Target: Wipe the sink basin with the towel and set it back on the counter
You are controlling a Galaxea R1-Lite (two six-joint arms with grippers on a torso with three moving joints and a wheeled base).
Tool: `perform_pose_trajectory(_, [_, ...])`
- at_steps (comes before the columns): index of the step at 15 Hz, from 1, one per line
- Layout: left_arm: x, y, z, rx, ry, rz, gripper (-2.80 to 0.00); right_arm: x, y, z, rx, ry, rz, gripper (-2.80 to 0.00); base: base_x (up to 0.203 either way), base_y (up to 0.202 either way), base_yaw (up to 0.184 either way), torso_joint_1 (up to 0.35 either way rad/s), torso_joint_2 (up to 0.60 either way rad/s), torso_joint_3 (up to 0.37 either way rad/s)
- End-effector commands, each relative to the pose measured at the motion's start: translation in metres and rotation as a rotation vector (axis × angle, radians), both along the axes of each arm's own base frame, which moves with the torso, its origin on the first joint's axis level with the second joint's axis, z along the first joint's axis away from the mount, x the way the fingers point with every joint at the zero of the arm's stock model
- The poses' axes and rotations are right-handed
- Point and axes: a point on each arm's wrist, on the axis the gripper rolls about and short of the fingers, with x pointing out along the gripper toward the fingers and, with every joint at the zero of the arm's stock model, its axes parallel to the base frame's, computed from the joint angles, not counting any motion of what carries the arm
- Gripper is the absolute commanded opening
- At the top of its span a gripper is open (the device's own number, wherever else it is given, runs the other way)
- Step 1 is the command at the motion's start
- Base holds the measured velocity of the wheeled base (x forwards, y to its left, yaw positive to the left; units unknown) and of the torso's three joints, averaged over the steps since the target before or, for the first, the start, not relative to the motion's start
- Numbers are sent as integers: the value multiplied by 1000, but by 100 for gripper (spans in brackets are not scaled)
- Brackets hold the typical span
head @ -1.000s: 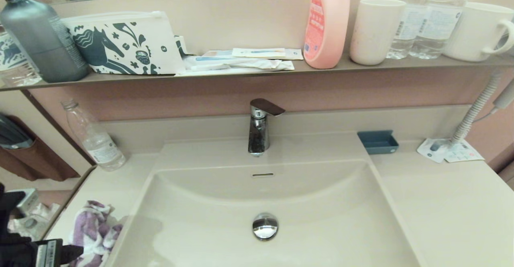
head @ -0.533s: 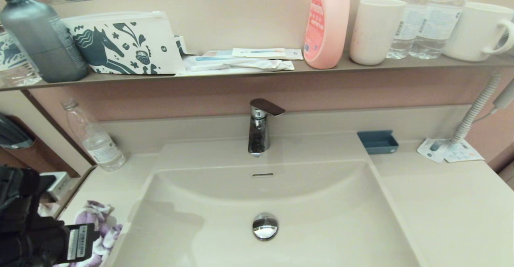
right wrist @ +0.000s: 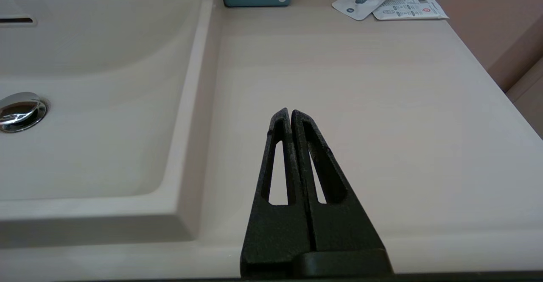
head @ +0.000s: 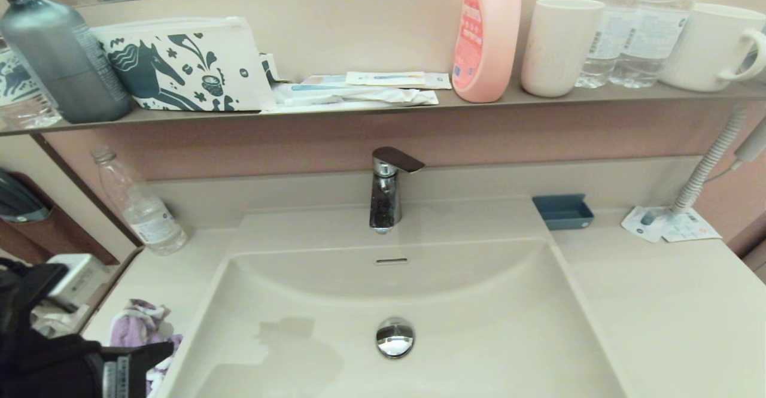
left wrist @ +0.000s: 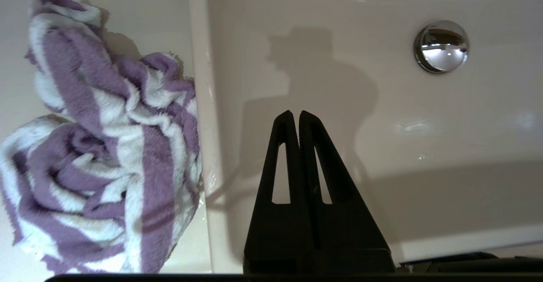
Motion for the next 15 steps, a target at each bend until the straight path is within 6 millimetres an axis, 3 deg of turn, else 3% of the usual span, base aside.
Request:
perform_pose_trajectory(1, [-33,12,10,-39,-122,-12,-280,0,0,0,0,0,1,-280,0,0,0,0,0,0])
perform_pose_trajectory(5, [-74,37,11,26,-267,324,-280,0,0,0,0,0,1,-280,0,0,0,0,0,0])
perform_pose_trajectory(8, [-108,42,9,30,-398,532,-280,0,0,0,0,0,1,-280,0,0,0,0,0,0])
perform_pose_trajectory(11, [-137,42,-7,54,-512,541,-280,0,0,0,0,0,1,-280,0,0,0,0,0,0])
perform_pose_trajectory(13, [-153,41,-28,93,-577,491,-280,0,0,0,0,0,1,-280,0,0,0,0,0,0])
perform_pose_trajectory(15, [-151,40,-57,131,-572,422,-280,0,0,0,1,0,1,-280,0,0,0,0,0,0])
